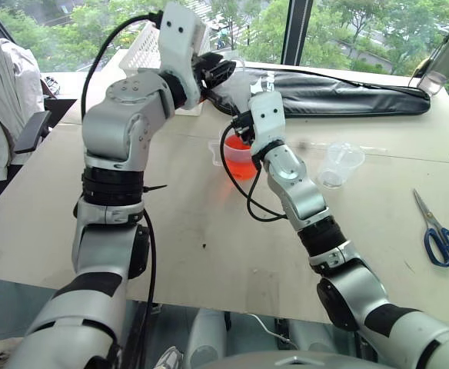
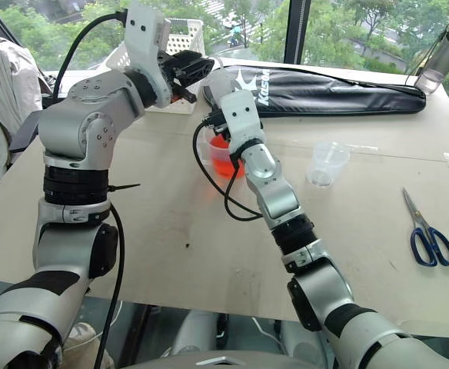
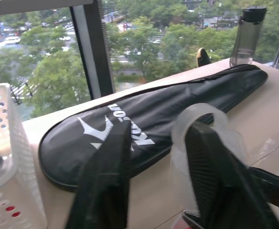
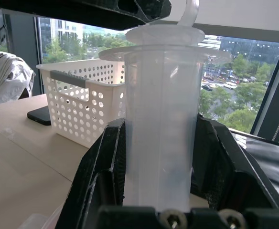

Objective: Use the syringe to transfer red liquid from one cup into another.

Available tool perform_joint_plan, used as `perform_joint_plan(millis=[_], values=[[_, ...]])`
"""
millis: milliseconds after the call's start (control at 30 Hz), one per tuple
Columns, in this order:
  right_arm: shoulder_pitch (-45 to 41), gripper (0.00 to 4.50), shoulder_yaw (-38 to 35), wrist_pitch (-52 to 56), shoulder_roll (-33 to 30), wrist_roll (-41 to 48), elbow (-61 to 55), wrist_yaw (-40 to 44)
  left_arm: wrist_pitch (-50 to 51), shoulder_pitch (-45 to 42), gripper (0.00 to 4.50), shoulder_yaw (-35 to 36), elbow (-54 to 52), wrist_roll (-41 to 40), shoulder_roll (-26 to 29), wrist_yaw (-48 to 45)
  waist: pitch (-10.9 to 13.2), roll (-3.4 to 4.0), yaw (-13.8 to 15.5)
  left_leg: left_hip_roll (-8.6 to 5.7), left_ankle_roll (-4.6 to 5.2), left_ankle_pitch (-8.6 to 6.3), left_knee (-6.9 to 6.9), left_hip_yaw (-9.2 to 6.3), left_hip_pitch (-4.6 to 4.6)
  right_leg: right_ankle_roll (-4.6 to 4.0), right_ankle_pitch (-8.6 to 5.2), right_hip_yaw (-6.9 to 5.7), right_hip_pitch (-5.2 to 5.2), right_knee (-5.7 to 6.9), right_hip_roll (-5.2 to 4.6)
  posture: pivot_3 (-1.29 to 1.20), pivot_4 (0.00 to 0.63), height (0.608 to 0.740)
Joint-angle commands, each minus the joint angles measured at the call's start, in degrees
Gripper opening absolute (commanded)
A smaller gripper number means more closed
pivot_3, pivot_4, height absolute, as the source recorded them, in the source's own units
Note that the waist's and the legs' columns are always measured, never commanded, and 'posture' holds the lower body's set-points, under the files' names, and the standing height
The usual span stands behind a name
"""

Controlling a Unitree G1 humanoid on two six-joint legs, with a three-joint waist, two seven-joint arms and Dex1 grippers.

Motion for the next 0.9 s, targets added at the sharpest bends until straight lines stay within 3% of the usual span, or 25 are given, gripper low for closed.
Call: perform_joint_plan(millis=[33,300,900], values=[[0.1,1.52,0.4,-1.1,3.9,0.8,-3.5,0.7,-3.8,-1.9,0.0,0.8,0.1,1.4,1.1,-2.0,0.0,0.0,-0.1,0.0,0.0,0.0,0.0,0.0,0.0,0.0,0.0,0.0,0.0,0.0,0.0,0.0,0.15,0.724],[0.5,1.51,0.2,-0.8,4.2,2.4,-3.5,1.1,-8.1,-1.6,0.0,0.6,-0.1,2.4,2.0,-7.1,0.0,0.0,0.0,0.0,0.0,0.0,0.0,0.01,-0.01,0.0,0.0,0.01,0.0,-0.02,0.0,0.0,0.15,0.724],[2.4,1.51,1.6,1.0,3.3,2.3,-3.7,1.8,-13.1,-3.7,0.0,1.9,4.3,4.6,1.7,-7.9,0.0,0.0,0.0,0.0,0.0,0.0,0.02,0.01,0.0,0.0,0.0,0.01,0.0,0.01,0.0,0.0,0.15,0.724]])
